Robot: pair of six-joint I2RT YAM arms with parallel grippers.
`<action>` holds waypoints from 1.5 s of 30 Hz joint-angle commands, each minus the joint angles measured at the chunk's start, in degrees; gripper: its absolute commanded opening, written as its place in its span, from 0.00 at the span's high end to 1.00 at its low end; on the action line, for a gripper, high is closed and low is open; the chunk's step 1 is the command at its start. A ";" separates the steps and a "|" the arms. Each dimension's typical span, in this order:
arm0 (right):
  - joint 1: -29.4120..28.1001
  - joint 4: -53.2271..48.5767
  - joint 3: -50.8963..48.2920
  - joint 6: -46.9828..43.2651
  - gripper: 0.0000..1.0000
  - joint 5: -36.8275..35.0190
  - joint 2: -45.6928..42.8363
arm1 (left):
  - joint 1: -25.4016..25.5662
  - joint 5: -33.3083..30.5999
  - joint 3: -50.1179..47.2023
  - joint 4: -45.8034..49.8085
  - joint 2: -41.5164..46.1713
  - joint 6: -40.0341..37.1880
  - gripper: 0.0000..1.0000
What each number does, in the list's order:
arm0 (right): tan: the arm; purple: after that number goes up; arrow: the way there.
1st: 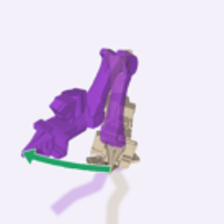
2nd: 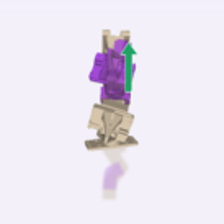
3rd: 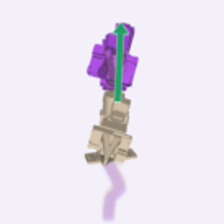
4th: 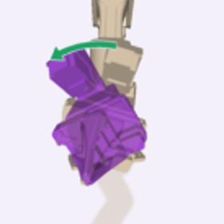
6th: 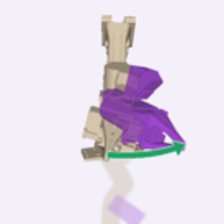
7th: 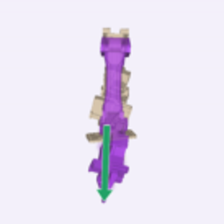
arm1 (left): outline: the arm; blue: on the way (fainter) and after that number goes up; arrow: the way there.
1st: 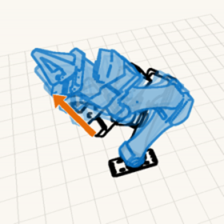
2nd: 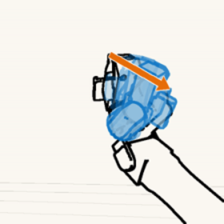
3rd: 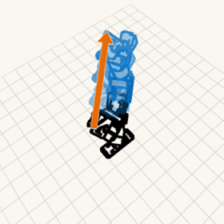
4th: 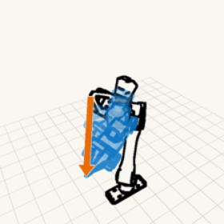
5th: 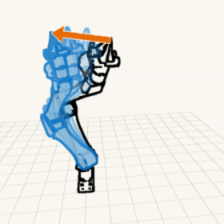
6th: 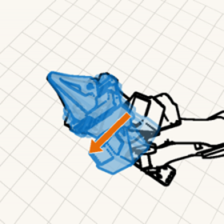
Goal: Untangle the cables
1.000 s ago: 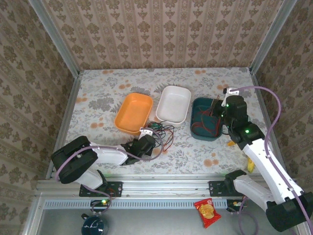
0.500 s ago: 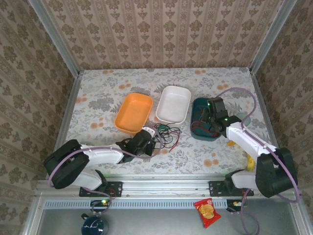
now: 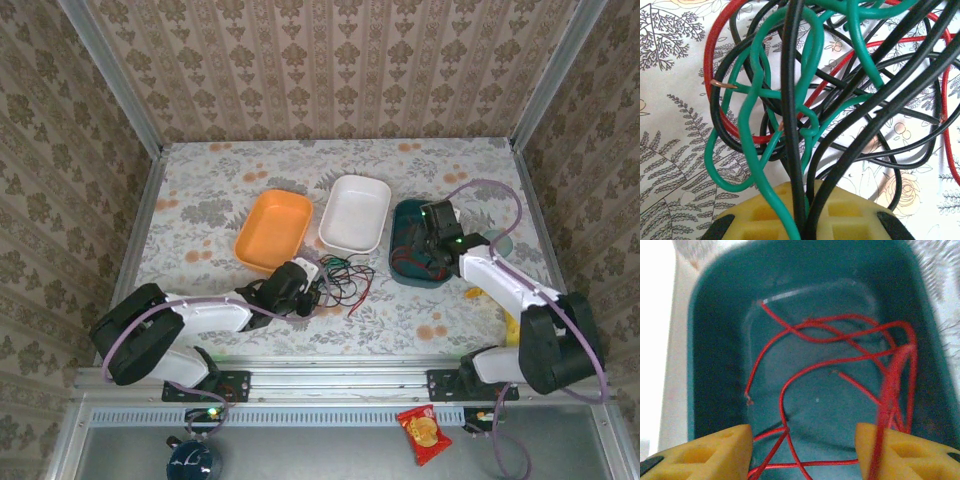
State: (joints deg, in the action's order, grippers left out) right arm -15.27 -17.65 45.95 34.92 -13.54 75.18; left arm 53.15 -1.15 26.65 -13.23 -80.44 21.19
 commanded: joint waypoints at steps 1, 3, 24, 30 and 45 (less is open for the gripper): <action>0.30 -4.90 3.06 -0.73 0.42 -8.08 -4.40 | -0.55 1.05 -0.58 -1.91 0.51 -0.21 1.00; 0.27 -6.66 3.50 -1.79 0.41 -9.38 -6.04 | -0.85 1.31 -0.97 -2.46 0.56 0.05 1.00; -20.08 -1.28 -6.04 -19.04 0.46 31.10 -14.08 | -1.73 3.08 -0.16 -3.26 -2.03 0.10 1.00; -24.20 -3.69 -4.09 -20.55 0.44 35.70 -5.29 | -1.65 2.99 0.32 -3.19 -2.80 0.27 1.00; -24.11 -0.55 -1.07 -19.29 0.46 28.34 6.43 | -1.59 3.15 -0.01 -3.43 -2.51 0.10 1.00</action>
State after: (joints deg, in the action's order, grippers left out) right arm -39.18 -19.42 42.78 16.21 16.82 79.79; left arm 51.96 1.34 26.17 -15.88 -82.83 21.21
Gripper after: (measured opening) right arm 0.544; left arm 0.108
